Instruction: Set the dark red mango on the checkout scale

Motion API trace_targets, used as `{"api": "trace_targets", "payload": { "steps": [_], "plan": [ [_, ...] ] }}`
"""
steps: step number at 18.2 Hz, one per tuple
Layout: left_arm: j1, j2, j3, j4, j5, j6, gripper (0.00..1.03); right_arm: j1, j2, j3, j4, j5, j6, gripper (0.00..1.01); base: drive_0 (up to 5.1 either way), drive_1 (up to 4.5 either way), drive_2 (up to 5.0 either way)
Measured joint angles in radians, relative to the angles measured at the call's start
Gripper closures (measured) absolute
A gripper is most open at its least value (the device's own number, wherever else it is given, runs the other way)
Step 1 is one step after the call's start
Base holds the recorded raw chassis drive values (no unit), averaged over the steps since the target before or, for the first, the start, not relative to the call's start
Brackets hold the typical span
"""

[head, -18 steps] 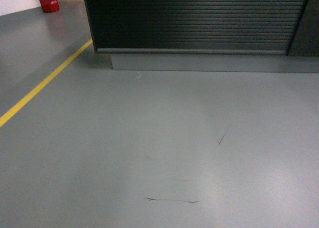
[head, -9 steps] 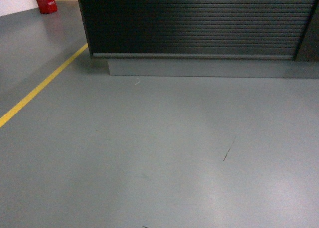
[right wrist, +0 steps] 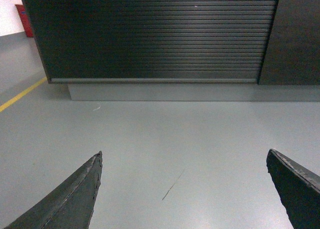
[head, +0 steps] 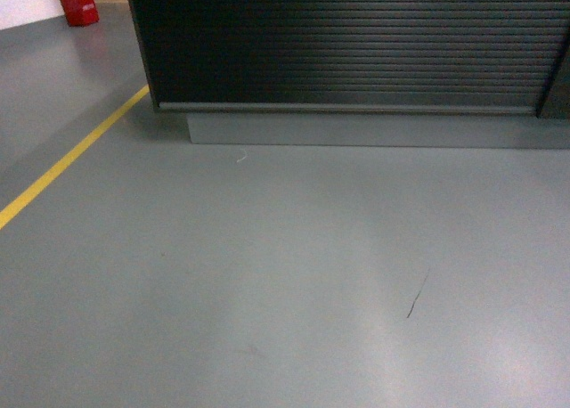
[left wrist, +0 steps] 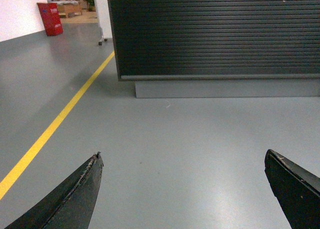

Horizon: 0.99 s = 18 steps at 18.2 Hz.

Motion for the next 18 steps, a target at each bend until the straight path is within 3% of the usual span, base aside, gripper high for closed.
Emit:
{"api": "trace_targets", "payload": {
  "steps": [18],
  "plan": [
    [0.000,0.000,0.000,-0.001,0.000,0.000,0.05,0.000,0.000,0.000,-0.001,0.000,0.000,0.03,0.0,3.14,-3.1]
  ]
}}
